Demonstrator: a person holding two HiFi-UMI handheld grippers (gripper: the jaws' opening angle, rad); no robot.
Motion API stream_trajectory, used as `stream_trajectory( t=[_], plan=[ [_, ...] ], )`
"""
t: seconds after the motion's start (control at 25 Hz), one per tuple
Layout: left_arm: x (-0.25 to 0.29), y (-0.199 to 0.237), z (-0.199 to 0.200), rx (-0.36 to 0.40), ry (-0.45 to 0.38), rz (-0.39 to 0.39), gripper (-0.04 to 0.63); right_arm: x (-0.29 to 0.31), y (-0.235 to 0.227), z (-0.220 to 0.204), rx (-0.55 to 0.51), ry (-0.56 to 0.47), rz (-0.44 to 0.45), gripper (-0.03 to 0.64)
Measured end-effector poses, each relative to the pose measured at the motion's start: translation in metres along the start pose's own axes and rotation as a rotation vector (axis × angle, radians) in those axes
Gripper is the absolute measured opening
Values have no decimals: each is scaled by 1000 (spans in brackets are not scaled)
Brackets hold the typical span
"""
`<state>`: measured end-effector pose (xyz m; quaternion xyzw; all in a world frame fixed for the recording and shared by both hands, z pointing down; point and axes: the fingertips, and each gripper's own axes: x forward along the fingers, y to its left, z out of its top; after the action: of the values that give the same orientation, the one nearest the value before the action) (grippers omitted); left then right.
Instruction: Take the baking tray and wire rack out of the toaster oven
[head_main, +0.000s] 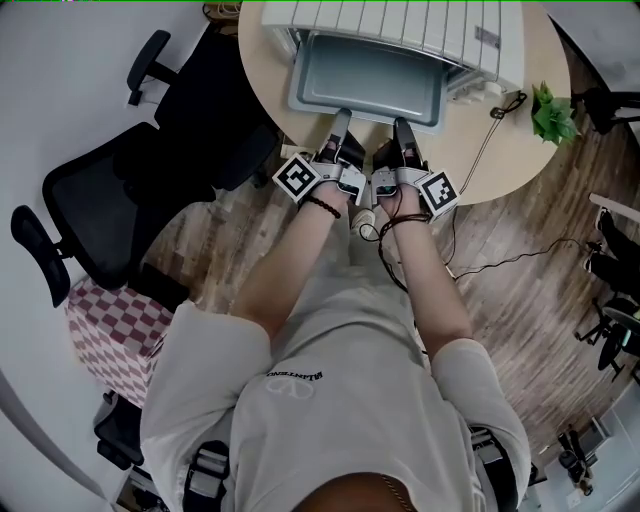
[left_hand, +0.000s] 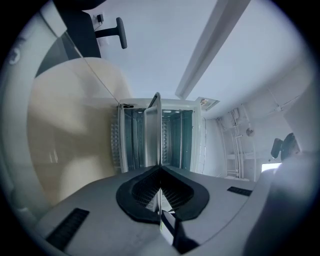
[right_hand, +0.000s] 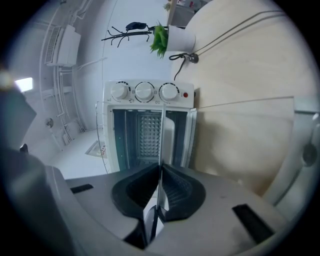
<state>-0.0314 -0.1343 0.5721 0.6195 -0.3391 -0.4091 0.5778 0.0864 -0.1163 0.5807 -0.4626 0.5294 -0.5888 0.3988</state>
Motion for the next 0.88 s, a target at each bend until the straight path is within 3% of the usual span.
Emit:
stream_trajectory(
  t=[0.6,0.88],
  plan=[
    [-55,-39,-18,74,12,-55,3,-58,24,-25,-47,83,41,26],
    [-79,-69,-22,67,3,-68,2,-84,52,-42,-58,126,76,26]
  ],
)
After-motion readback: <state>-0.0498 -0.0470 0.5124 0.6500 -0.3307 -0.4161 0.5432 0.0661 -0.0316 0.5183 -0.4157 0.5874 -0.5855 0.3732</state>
